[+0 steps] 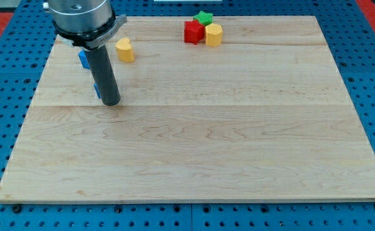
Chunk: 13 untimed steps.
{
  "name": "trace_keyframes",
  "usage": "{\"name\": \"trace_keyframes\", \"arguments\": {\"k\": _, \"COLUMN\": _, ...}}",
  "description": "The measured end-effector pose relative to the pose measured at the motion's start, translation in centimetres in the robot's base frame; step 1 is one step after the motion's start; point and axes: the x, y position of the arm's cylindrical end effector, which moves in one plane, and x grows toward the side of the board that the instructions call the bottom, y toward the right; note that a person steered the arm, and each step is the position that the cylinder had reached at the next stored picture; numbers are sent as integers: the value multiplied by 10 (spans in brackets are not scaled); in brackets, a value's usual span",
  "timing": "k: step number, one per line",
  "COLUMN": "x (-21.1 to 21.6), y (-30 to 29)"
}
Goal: Move the blue triangle diagonally to the top right of the blue cube
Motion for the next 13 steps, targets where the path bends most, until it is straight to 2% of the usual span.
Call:
{"name": "trace_keyframes", "arguments": {"k": 10, "x": 34, "y": 8}}
{"name": "trace_keyframes", "arguments": {"k": 11, "x": 3, "y": -15}}
{"name": "trace_keyframes", "arguments": {"k": 13, "x": -25, "y": -25}}
